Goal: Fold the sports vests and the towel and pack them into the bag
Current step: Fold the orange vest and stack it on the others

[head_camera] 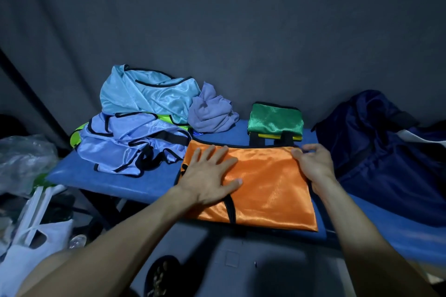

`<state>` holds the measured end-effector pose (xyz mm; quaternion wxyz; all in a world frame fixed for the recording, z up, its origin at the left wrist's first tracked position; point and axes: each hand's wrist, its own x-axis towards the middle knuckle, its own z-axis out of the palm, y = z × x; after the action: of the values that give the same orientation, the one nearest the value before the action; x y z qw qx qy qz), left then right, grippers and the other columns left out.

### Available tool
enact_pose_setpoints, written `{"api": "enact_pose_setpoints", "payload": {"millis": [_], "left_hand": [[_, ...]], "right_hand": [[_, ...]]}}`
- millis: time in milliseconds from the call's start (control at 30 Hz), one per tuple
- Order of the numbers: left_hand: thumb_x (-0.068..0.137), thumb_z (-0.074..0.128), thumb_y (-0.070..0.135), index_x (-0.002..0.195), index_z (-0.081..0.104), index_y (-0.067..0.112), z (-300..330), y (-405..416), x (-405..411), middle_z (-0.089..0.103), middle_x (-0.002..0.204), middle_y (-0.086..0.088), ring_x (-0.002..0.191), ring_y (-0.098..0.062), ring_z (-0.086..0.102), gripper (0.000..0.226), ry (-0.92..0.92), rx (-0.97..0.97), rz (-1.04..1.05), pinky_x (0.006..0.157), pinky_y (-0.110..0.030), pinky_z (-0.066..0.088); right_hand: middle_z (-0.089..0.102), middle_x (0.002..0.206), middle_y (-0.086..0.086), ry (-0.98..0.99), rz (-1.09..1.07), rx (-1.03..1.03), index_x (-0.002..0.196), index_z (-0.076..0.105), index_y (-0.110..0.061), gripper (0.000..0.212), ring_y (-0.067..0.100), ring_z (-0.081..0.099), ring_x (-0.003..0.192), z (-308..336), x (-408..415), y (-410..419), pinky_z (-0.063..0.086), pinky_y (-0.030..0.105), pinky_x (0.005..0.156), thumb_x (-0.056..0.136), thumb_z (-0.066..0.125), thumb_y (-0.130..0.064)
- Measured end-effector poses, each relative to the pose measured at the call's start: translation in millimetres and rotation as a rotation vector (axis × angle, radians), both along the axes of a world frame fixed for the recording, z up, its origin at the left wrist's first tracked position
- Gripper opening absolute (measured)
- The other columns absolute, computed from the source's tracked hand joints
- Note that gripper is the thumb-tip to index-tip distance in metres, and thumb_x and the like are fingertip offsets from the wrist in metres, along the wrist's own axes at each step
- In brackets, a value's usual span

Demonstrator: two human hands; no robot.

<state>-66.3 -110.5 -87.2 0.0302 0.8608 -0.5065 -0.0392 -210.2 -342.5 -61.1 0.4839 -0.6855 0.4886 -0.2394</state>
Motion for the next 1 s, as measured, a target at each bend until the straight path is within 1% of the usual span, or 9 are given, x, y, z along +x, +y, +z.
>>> {"api": "enact_pose_setpoints", "payload": {"millis": [100,167,200,267,367,467,667,867,1000], "left_hand": [[0.086,0.010,0.086,0.159,0.010,0.045,-4.4,6.2,6.2,-0.005,0.170,0.006,0.156,-0.029,-0.011,0.084,-0.053,0.022,0.049,0.121,-0.062,-0.009],[0.085,0.007,0.087,0.159,0.001,0.047,-9.1,11.4,7.1,-0.014,0.169,0.008,0.154,-0.029,-0.019,0.084,-0.005,0.042,0.062,0.119,-0.063,-0.014],[0.086,0.009,0.087,0.159,0.001,0.047,-9.9,12.4,6.9,-0.014,0.169,0.008,0.154,-0.029,-0.020,0.083,0.013,0.042,0.067,0.119,-0.063,-0.015],[0.088,0.017,0.085,0.159,0.006,0.046,-6.8,11.2,6.4,-0.010,0.170,0.007,0.155,-0.030,-0.015,0.082,0.025,0.032,0.075,0.120,-0.063,-0.012],[0.090,0.028,0.081,0.156,0.027,0.040,7.2,8.7,4.6,0.015,0.168,0.002,0.154,-0.031,0.009,0.078,-0.091,-0.077,0.042,0.123,-0.060,0.003],[0.094,0.028,0.076,0.154,0.036,0.033,14.9,-4.3,-3.7,0.030,0.163,0.002,0.148,-0.023,0.026,0.074,-0.142,-0.194,-0.098,0.123,-0.048,0.018],[0.088,0.014,0.086,0.162,-0.005,0.033,-1.7,-36.2,-21.6,-0.019,0.168,0.002,0.154,-0.024,-0.022,0.092,0.059,0.102,-0.101,0.123,-0.056,-0.010],[0.087,0.014,0.087,0.161,-0.007,0.033,-5.8,-60.5,-36.8,-0.024,0.166,0.001,0.152,-0.026,-0.027,0.095,0.053,0.103,-0.110,0.122,-0.058,-0.013],[0.087,0.017,0.087,0.161,-0.007,0.034,-7.6,-72.1,-40.4,-0.024,0.166,0.001,0.151,-0.027,-0.028,0.094,0.087,0.097,-0.107,0.121,-0.058,-0.014]], "right_hand": [[0.064,0.121,0.011,0.143,0.096,-0.049,0.129,0.058,-0.006,0.056,0.028,0.062,0.109,-4.4,-4.5,-1.0,0.051,0.039,0.090,0.092,0.070,-0.046],[0.065,0.093,0.019,0.192,0.141,-0.070,0.095,0.062,-0.001,0.050,0.027,0.059,0.082,-4.6,-7.3,-3.3,0.045,0.037,0.071,0.091,0.069,-0.051],[0.057,0.075,0.018,0.200,0.157,-0.050,0.074,0.054,-0.007,0.050,0.027,0.053,0.069,-3.8,-9.6,-4.1,0.042,0.037,0.064,0.090,0.069,-0.051],[0.055,0.065,0.012,0.200,0.178,0.038,0.064,0.048,-0.014,0.050,0.027,0.055,0.061,3.0,-15.4,-2.5,0.046,0.035,0.059,0.090,0.071,-0.050],[0.074,0.086,0.015,0.197,0.193,0.161,0.083,0.065,-0.001,0.048,0.025,0.069,0.075,10.8,-21.0,4.9,0.053,0.032,0.061,0.091,0.071,-0.049],[0.076,0.095,0.022,0.123,0.173,0.192,0.086,0.066,-0.004,0.043,0.027,0.071,0.072,11.4,-21.7,11.3,0.053,0.031,0.061,0.089,0.075,-0.046],[0.074,0.085,0.013,-0.163,0.105,0.339,0.103,0.072,-0.001,0.023,0.022,0.069,0.068,9.3,-18.9,19.9,0.058,0.034,0.065,0.092,0.076,-0.021],[0.075,0.089,0.015,-0.209,0.105,0.411,0.110,0.071,-0.003,0.021,0.028,0.071,0.077,16.5,-35.5,7.7,0.060,0.042,0.075,0.093,0.072,-0.016],[0.077,0.102,0.015,-0.118,0.285,0.454,0.120,0.066,-0.013,0.036,0.031,0.076,0.091,22.3,-46.7,8.2,0.061,0.043,0.076,0.085,0.077,-0.010]]}}
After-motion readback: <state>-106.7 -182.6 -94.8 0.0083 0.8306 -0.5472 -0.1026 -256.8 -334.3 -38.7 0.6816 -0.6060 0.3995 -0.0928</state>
